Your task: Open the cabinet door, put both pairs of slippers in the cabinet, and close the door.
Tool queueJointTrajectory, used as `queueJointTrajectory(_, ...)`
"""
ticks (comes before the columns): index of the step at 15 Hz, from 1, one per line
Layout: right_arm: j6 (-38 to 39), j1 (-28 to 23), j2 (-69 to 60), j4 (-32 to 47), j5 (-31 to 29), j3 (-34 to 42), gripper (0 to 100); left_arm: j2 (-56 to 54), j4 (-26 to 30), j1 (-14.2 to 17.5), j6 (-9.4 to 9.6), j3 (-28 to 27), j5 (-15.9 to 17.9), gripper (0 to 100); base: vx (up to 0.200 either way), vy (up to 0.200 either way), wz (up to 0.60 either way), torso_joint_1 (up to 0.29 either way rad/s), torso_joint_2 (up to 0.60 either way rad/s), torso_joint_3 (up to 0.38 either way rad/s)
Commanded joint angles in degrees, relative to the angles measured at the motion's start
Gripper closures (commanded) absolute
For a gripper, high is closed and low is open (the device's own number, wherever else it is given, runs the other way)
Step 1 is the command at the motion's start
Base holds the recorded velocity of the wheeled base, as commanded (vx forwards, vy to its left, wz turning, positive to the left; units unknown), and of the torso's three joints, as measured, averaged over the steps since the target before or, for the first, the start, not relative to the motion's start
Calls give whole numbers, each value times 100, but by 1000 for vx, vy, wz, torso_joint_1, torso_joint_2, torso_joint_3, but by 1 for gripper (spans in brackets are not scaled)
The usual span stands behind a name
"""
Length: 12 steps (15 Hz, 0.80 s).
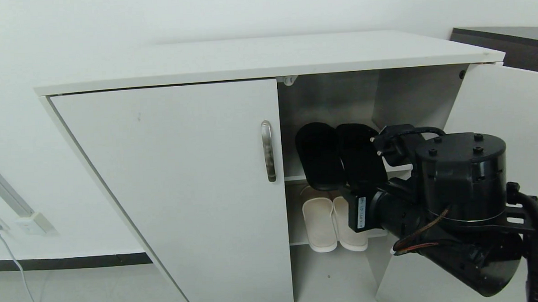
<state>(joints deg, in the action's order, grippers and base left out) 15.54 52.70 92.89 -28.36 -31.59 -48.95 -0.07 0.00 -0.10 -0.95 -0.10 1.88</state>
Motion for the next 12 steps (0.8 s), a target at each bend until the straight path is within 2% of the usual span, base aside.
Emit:
queueJointTrajectory(1,1,12,-8,-3,3,8,100,7,0,1,-2,1,-3,100,0,0,0,0,0,0)
queueJointTrajectory(8,10,83,18,-3,3,52,100,7,0,1,16,1,-3,100,0,0,0,0,0,0)
queueJointTrajectory(12,1,91,27,-3,3,52,100,7,0,1,16,1,14,100,-200,0,0,6,4,1)
